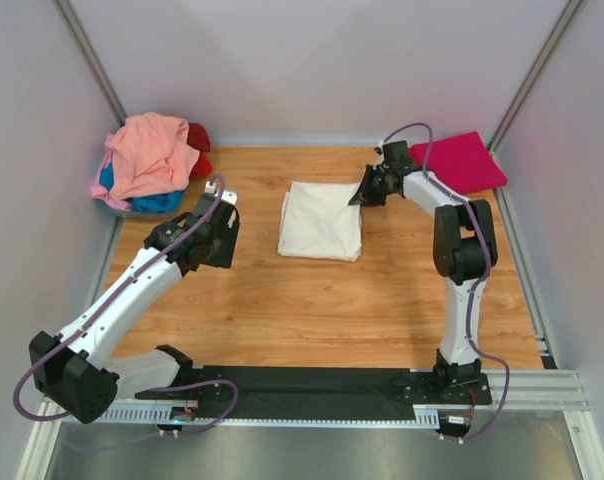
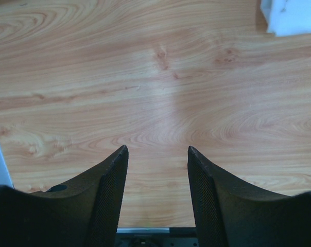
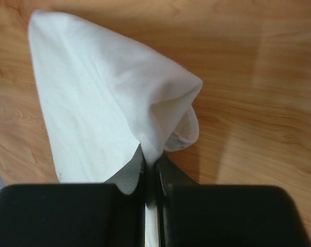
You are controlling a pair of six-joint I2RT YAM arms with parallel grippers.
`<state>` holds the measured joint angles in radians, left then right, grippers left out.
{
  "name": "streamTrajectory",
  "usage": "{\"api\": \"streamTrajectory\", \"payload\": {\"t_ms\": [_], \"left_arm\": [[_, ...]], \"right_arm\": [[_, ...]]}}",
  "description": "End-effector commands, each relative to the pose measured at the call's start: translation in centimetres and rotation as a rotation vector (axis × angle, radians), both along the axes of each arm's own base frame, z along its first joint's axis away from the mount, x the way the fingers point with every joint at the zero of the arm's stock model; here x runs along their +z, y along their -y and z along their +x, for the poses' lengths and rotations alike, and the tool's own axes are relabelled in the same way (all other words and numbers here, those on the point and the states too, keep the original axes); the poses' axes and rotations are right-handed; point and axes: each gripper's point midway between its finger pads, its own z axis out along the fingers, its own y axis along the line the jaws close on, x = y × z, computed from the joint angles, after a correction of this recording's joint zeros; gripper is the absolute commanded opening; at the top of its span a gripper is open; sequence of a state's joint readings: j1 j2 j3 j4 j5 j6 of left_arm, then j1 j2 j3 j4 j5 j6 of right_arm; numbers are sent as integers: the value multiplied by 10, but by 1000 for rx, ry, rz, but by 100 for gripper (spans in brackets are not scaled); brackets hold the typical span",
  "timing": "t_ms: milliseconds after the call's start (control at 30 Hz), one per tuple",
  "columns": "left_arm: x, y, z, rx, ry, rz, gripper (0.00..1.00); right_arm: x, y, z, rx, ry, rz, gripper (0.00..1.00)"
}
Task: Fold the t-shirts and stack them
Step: Neatly place the folded tshirt into the bin
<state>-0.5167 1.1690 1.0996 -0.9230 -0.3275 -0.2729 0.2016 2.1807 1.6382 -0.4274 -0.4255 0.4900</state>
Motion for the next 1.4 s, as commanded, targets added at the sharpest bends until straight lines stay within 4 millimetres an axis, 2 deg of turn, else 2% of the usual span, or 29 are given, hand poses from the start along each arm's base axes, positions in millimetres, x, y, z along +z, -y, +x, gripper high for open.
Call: {"api": "streamTrajectory", "payload": {"t_ms": [0,67,100,233,367,433,567,633,867,1067,1100,1200,1367], "left_arm": [[6,-2,4,-8,32,13,57],[5,-2,4,-7,27,15,57],[4,-2,4,-9,23,16,57],[2,-2,4,-10,17,18,57],[1,-1,4,-13,11,17,57],[-1,0,4,-15,5,20,57],[-4,1,4,-18,-7,22,56],[-6,1,5,-18,-14,25,56],[-14,4,6,-25,-44,33,56],[-18,4,7,-24,-61,44,56],[-19,4,7,-24,-63,45,56],[-21,4,7,-24,-70,49,56],[-25,5,8,-26,-85,57,56]], "right_arm": [[97,31,28,-9,239,-115,0],[104,39,25,11,236,-162,0],[117,47,32,24,281,-201,0],[128,72,34,52,304,-328,0],[143,112,45,35,353,-507,0],[158,123,48,57,391,-574,0],[173,156,58,30,417,-707,0],[183,163,63,43,449,-753,0],[194,194,87,44,488,-914,0],[211,208,104,20,560,-950,0],[219,209,106,22,581,-959,0],[225,217,108,18,593,-980,0],[256,225,105,-1,660,-958,0]]}}
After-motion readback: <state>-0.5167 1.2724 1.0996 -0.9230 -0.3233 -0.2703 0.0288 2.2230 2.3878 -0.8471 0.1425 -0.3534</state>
